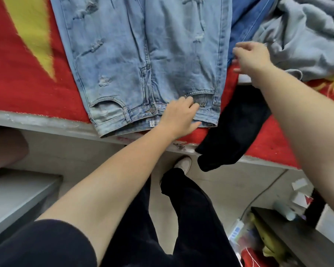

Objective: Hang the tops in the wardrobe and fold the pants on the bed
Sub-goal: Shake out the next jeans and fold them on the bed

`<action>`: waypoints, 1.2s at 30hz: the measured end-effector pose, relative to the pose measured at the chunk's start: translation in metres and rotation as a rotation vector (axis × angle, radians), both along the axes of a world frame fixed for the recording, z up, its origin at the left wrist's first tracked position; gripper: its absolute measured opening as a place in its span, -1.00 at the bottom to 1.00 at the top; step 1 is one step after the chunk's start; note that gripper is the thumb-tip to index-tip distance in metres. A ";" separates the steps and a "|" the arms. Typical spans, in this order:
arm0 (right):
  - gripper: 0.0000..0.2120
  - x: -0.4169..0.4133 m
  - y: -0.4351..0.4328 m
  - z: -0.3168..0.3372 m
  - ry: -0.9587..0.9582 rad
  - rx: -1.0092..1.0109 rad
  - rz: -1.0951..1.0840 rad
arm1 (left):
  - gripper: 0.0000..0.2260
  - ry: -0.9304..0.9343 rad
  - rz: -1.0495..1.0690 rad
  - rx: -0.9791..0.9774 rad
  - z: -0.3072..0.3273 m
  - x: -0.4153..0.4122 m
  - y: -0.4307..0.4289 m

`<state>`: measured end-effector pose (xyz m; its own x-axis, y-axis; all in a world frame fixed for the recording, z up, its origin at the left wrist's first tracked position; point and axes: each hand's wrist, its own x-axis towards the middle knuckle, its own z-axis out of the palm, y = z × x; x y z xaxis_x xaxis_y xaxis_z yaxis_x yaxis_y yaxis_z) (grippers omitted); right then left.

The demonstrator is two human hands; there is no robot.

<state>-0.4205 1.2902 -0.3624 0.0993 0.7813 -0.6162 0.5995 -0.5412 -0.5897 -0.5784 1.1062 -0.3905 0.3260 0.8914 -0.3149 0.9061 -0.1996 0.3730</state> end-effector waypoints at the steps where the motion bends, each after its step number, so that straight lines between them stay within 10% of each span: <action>1: -0.86 -0.004 0.007 -0.004 0.047 -0.012 -0.036 | -0.55 0.018 -0.050 -0.038 -0.006 0.013 0.004; 7: -0.86 -0.023 0.023 -0.013 0.154 -0.053 -0.001 | -0.76 -0.030 0.072 -0.066 -0.022 0.033 0.015; 18: -0.75 -0.201 0.039 0.043 0.209 0.142 0.314 | -0.86 -1.118 1.574 -0.477 0.029 -0.103 -0.044; 24: -0.53 -0.336 -0.011 0.007 0.214 0.100 0.699 | -0.48 -0.866 1.686 -0.421 0.006 -0.173 -0.107; 31: -0.30 -0.384 -0.057 -0.062 0.020 0.004 1.063 | -0.74 -0.696 1.626 -0.570 -0.029 -0.188 -0.137; 36: -0.40 -0.379 -0.033 -0.046 0.212 -0.282 0.784 | -0.43 -0.465 1.349 -0.776 -0.021 -0.212 -0.127</action>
